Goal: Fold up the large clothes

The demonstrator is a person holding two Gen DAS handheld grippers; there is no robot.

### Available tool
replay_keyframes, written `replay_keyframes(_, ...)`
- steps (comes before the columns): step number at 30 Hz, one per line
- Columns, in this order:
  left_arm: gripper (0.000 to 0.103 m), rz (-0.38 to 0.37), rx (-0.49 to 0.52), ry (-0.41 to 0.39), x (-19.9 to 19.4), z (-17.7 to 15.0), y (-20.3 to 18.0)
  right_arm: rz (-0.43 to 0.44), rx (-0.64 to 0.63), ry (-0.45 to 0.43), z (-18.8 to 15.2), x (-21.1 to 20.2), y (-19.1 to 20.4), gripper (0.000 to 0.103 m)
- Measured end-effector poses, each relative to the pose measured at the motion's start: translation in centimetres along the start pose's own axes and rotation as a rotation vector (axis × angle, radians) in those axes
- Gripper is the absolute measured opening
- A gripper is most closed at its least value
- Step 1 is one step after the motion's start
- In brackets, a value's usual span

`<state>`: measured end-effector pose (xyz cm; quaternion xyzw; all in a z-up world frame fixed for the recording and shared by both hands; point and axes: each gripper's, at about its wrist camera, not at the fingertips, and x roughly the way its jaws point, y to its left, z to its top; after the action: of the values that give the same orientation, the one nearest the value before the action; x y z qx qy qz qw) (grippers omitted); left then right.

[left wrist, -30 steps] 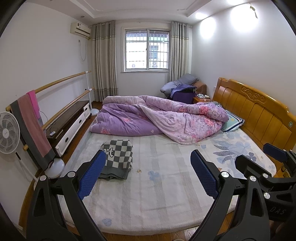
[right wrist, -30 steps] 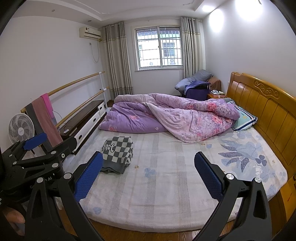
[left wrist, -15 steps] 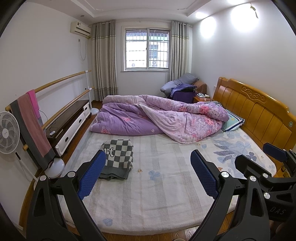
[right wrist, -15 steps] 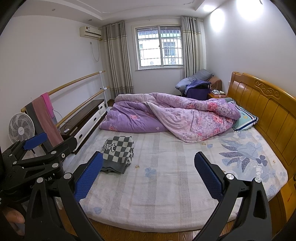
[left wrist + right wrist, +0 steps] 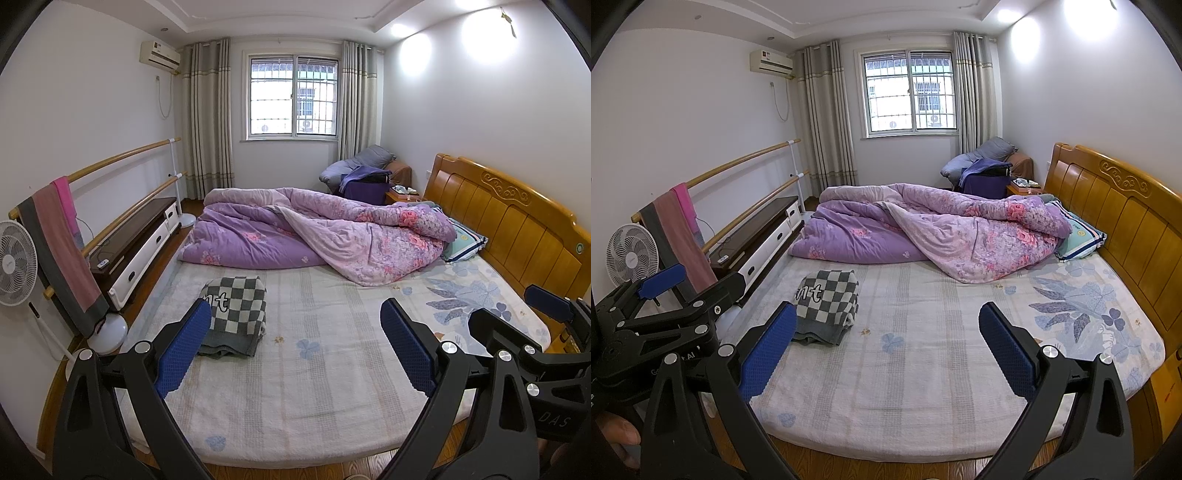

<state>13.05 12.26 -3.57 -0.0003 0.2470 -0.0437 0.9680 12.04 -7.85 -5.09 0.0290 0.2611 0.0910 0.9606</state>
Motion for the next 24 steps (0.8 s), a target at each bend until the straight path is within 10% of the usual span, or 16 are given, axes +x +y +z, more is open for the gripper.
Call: replay_keyframes(24, 0.093, 0.040, -0.045, 0.029, 3.1, -1.1, 3.7, 0.042, -0.036, 0.040, 0.1, 4.2, 2.7, 0.095)
